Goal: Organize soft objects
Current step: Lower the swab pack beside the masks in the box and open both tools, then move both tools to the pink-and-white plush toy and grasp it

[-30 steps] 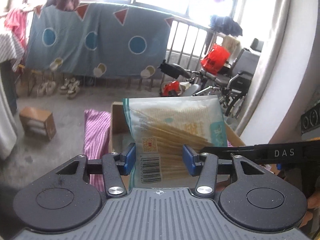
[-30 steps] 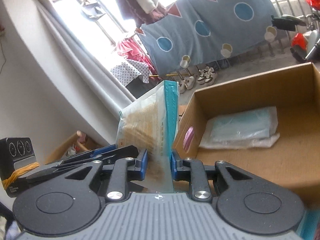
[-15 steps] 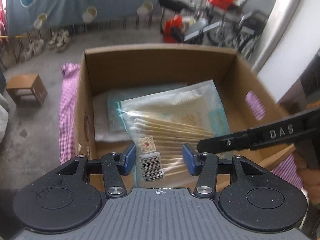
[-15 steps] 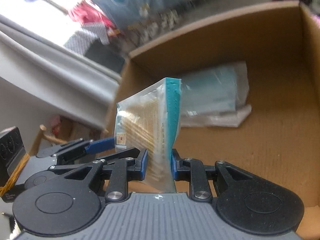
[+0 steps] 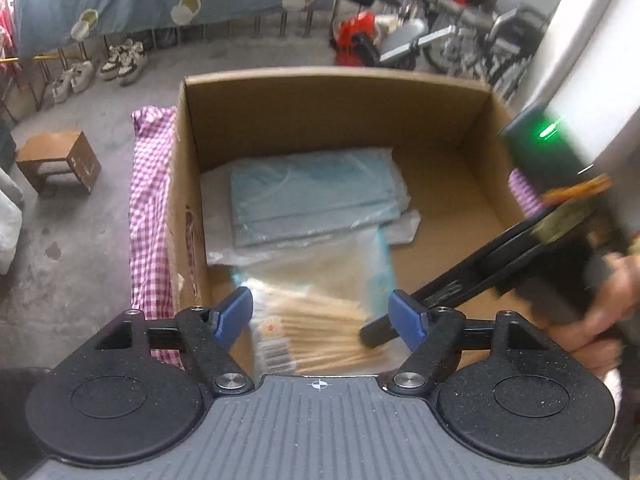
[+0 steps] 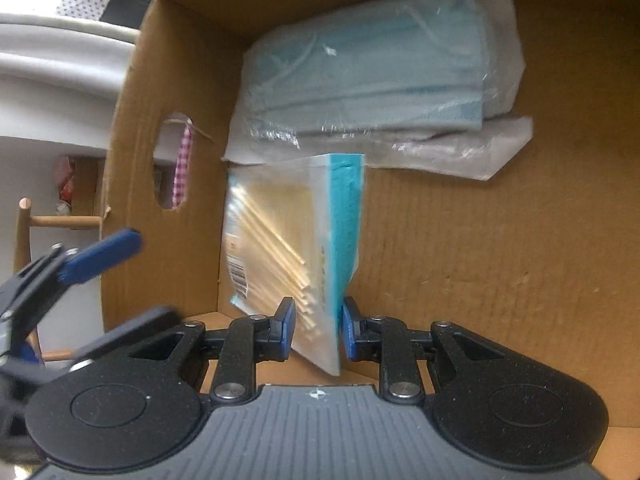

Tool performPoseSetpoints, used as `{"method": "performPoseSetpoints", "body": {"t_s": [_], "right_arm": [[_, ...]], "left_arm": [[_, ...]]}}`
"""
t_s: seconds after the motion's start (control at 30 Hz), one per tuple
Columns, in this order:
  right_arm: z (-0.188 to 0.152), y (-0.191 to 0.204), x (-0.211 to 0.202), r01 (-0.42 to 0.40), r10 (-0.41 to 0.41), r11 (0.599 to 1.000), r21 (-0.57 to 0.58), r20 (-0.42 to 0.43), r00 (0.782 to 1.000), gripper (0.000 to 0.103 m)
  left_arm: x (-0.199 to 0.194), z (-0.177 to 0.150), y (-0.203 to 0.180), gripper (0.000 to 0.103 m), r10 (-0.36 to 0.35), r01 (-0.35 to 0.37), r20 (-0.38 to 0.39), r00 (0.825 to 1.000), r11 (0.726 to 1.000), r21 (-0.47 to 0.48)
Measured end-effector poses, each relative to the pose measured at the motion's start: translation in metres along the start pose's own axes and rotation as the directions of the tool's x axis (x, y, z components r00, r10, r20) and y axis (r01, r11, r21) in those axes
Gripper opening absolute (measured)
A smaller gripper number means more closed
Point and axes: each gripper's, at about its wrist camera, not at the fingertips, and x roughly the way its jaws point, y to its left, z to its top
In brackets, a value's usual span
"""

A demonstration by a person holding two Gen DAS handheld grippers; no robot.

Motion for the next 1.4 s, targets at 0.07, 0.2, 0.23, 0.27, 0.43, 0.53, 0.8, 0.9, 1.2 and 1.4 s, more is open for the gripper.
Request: {"method": "performPoseSetpoints", "body": {"t_s": [0.07,0.2,0.23,0.27,0.43,0.53,0.8,0.9,1.2,1.4], "right_arm": [[0.002,0.003,0.005,-0.013,0.014,1.0,0.01,-0.017,1.0,0.026],[0.009,0.009,0.011,-0.017,0.017,1.0,0.01,-0.016,1.0,0.026],[0.01,0.01,0.013,-0.022,0.022,1.0,0.013,-0.015,1.0,0.027],[0.012,0.012,0.016,-0.026,0.027,1.0,0.016,-0.013,1.0,0.028],[0.013,0.017,0.005,0.033,-0.033,0.999,0.001,0.039,0.999,0.075],[0.002,0.019,-0.023,0.058,-0.054,0.998,-0.024,0.137,0.989,0.078],[-0.062,0.021,-0.114,-0.065,0.085,0.996,-0.064,0.387,0.918,0.079],[-0.104,0.02,-0.151,-0.125,0.162,0.986,-0.108,0.488,0.858,0.081],[-0.217,0.0,-0.173,-0.12,0.192,0.981,-0.153,0.662,0.724,0.095],[-0.248,-0.019,-0.139,-0.153,0.193,0.981,-0.119,0.679,0.708,0.095]], "left_arm": [[-0.009,0.003,0.001,0.081,-0.019,0.02,0.038,0.999,1.0,-0.014],[-0.028,0.0,0.0,0.091,-0.033,0.036,0.143,0.989,0.999,-0.017],[-0.031,-0.001,0.001,0.091,-0.036,0.039,0.163,0.986,0.999,-0.013],[-0.034,-0.003,0.0,0.092,-0.031,0.034,0.181,0.983,0.999,-0.013],[-0.042,-0.015,0.003,0.098,-0.015,0.023,0.245,0.969,0.999,-0.027],[-0.053,-0.026,0.008,0.101,-0.033,0.051,0.295,0.955,0.997,-0.056],[-0.093,-0.06,0.016,0.103,-0.04,0.088,0.42,0.907,0.991,-0.098],[-0.105,-0.075,0.017,0.103,-0.046,0.102,0.452,0.891,0.99,-0.099],[-0.111,-0.12,0.019,0.103,-0.073,0.15,0.451,0.89,0.979,-0.136],[-0.084,-0.144,-0.004,0.103,-0.149,0.201,0.362,0.92,0.973,-0.11]]}}
